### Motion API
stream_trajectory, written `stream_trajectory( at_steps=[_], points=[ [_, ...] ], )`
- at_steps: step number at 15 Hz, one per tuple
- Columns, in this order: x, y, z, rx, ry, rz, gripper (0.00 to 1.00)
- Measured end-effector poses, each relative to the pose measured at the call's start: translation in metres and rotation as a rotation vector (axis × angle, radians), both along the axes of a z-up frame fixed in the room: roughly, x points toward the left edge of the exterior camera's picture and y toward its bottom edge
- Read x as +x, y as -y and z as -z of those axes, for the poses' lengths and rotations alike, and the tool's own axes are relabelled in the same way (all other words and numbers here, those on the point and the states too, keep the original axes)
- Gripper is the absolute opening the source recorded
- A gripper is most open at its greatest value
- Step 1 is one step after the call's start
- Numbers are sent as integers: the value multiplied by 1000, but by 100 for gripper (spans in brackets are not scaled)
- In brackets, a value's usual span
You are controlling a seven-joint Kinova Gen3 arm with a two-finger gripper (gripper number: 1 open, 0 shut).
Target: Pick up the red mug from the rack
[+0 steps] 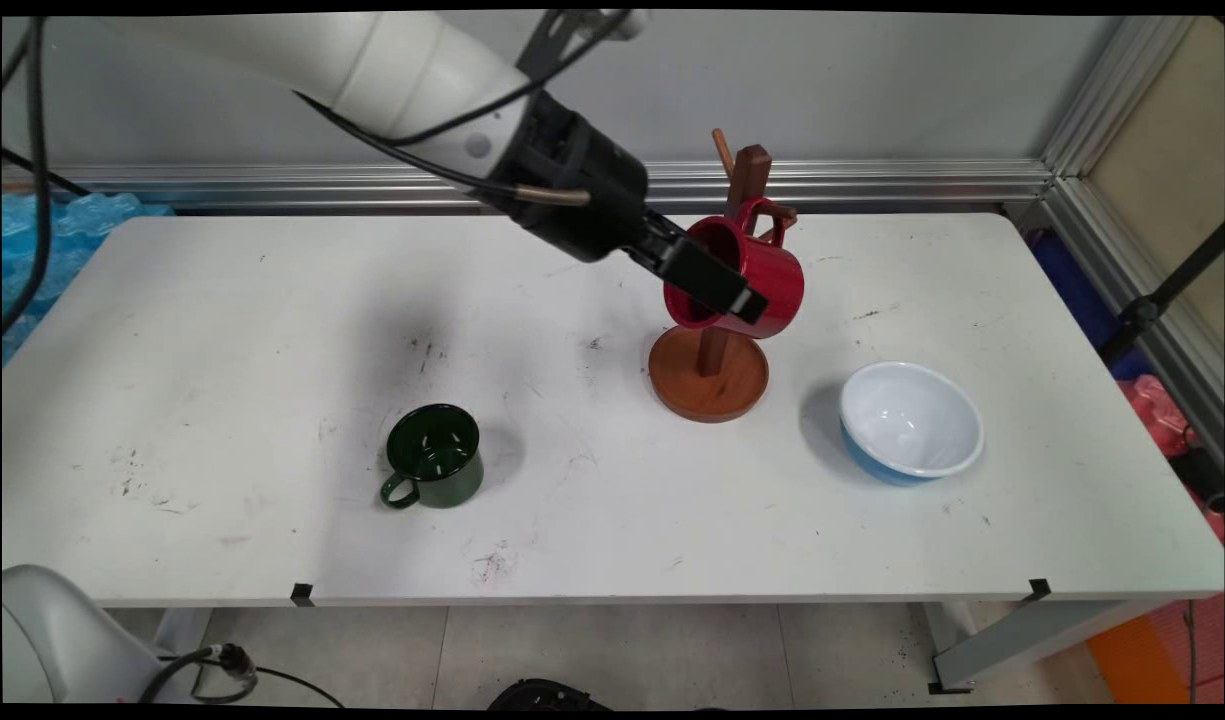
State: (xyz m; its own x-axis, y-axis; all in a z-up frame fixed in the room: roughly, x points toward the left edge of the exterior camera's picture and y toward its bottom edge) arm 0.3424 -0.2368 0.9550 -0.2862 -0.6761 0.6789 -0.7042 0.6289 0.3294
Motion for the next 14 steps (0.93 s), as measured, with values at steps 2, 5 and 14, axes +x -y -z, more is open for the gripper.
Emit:
stream_trajectory(
  at_steps=[2, 5, 14],
  points=[
    [-8, 5, 3, 8, 3, -15, 100],
    [-18, 12, 8, 18, 9, -38, 100],
    [-35, 24, 19, 34, 33, -70, 0]
  ],
)
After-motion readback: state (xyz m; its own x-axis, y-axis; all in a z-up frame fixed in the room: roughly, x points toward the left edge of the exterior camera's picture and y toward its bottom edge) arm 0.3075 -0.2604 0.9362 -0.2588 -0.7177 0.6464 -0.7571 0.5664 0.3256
